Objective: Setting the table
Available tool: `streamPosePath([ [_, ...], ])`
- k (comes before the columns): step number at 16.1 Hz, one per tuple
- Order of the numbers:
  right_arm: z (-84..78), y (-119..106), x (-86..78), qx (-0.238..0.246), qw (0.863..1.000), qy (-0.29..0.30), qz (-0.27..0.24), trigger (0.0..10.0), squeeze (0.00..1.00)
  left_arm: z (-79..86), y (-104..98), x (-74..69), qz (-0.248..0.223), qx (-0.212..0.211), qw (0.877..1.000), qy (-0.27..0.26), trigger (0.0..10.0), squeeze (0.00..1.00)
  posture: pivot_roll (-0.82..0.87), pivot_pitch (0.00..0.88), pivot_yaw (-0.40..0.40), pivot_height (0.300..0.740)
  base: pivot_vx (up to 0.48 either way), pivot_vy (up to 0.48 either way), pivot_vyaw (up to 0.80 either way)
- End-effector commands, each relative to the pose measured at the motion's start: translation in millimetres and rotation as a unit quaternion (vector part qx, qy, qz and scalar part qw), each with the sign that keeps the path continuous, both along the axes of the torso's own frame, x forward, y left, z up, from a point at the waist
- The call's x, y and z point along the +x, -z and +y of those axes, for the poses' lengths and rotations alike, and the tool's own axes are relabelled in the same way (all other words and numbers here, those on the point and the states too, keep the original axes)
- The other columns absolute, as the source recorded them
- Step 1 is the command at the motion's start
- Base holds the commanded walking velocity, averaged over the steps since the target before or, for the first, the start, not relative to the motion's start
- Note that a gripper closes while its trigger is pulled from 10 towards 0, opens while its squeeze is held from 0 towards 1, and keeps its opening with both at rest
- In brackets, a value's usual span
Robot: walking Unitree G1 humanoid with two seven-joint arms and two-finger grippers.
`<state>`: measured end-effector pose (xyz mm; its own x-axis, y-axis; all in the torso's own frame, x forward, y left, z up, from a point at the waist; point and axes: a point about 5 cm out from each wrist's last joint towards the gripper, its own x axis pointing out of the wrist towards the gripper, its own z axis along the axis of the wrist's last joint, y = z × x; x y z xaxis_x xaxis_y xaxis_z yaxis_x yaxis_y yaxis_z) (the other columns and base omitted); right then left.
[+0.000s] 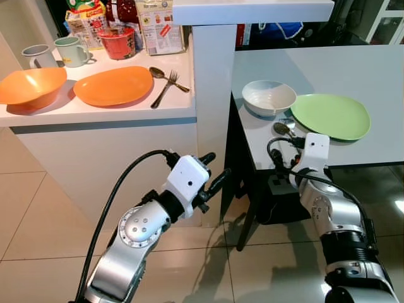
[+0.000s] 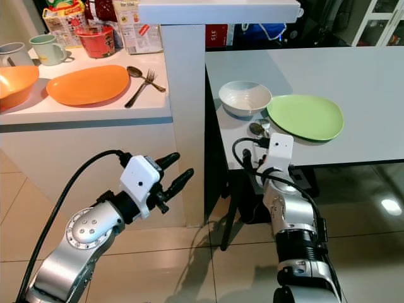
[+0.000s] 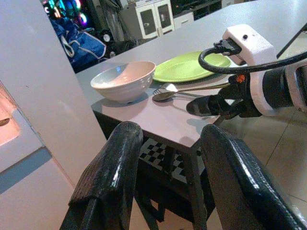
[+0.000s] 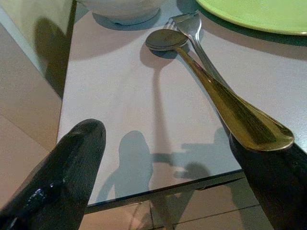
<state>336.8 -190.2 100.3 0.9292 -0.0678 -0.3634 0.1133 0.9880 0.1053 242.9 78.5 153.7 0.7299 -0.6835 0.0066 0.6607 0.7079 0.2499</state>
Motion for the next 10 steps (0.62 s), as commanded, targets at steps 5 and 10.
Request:
streamPosePath([
  [5,0.1,-7,-3.1,-0.024,1.0,0.0,0.003,10.0,0.0,1.9,-1,2.1,-0.005,0.004,1.0,-0.006,10.0,0.0,-0.01,0.0,0.037,0.74,0.0,0.0,0.0],
  [10,-4.9,6,5.8,-0.019,0.999,0.019,0.031,10.0,0.0,1.4,-2,4.1,-0.007,0.006,1.0,-0.001,10.0,0.0,0.0,0.0,0.046,0.74,0.0,0.0,0.0],
])
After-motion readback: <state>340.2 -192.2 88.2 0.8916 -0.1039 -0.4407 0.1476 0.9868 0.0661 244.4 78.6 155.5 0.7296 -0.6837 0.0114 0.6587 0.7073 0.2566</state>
